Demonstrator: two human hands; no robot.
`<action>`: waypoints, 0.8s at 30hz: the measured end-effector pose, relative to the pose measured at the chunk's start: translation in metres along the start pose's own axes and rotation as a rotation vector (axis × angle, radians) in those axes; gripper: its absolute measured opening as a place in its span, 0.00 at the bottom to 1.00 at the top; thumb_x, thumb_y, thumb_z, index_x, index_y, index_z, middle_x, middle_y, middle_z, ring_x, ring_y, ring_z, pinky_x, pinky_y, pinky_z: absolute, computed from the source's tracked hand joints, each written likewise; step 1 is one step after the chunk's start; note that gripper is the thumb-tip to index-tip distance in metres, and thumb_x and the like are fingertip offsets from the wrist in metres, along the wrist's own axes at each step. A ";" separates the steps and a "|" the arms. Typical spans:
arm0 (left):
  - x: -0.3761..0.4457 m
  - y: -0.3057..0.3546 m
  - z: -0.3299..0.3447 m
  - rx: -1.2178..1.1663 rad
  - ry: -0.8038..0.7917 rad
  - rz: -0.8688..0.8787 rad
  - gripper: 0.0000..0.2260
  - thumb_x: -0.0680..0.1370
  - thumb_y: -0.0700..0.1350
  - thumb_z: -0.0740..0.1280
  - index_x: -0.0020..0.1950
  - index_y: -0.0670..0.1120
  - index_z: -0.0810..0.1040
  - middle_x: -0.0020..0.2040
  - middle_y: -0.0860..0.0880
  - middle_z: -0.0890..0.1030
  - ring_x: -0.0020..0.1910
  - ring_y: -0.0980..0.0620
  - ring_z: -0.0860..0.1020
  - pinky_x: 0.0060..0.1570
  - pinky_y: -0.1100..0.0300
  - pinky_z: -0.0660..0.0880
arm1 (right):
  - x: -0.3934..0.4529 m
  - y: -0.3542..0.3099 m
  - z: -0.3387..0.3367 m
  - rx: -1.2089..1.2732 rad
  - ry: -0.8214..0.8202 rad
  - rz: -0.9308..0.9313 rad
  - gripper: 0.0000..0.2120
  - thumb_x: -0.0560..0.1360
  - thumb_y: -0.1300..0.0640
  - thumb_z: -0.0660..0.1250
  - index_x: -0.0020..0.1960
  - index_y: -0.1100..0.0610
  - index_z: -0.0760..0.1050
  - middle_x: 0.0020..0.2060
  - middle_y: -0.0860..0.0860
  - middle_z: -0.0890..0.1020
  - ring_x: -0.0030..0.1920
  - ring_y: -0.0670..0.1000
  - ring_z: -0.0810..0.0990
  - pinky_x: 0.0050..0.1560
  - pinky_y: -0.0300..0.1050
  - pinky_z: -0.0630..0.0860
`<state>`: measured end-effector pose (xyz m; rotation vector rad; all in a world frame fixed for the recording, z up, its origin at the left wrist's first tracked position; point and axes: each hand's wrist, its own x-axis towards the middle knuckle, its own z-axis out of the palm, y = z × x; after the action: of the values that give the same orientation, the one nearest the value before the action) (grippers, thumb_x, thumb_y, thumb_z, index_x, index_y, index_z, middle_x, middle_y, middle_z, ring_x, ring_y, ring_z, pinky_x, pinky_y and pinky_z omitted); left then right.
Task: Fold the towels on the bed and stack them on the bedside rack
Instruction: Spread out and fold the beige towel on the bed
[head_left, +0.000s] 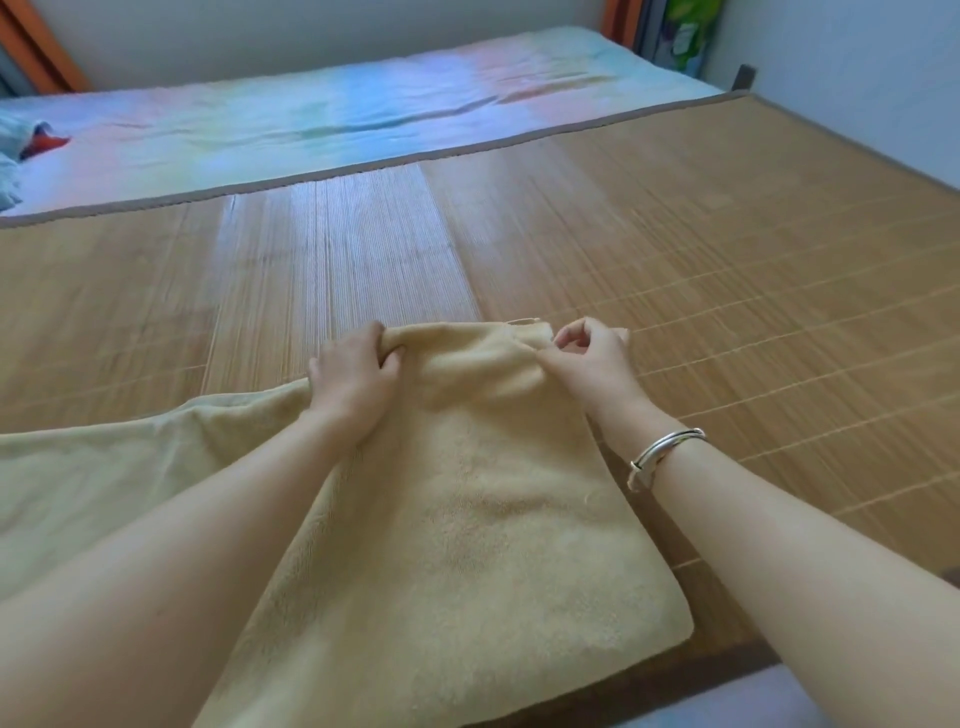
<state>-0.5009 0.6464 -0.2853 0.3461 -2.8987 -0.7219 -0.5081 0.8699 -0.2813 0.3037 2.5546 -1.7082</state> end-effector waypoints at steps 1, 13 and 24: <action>-0.001 -0.001 0.002 0.062 -0.007 0.008 0.08 0.79 0.52 0.61 0.52 0.48 0.71 0.52 0.47 0.75 0.57 0.41 0.72 0.63 0.43 0.65 | 0.003 0.001 -0.001 0.060 -0.002 -0.018 0.09 0.69 0.51 0.71 0.45 0.53 0.74 0.49 0.50 0.73 0.49 0.49 0.74 0.50 0.43 0.73; -0.066 0.005 0.008 0.158 -0.107 0.163 0.23 0.80 0.54 0.57 0.74 0.53 0.61 0.75 0.52 0.60 0.74 0.44 0.55 0.74 0.42 0.48 | 0.003 0.009 -0.007 0.289 -0.288 0.075 0.26 0.74 0.68 0.63 0.69 0.55 0.60 0.67 0.51 0.71 0.65 0.50 0.73 0.67 0.51 0.71; -0.172 -0.010 -0.010 0.252 -0.218 0.002 0.31 0.77 0.67 0.50 0.78 0.60 0.49 0.79 0.53 0.44 0.78 0.45 0.44 0.72 0.34 0.42 | -0.125 0.039 -0.055 -0.598 -0.407 0.138 0.18 0.78 0.43 0.58 0.48 0.58 0.74 0.43 0.52 0.78 0.42 0.52 0.77 0.41 0.46 0.72</action>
<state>-0.3312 0.6769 -0.2942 0.3075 -3.2043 -0.4156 -0.3748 0.9181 -0.2760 0.0801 2.5009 -0.7923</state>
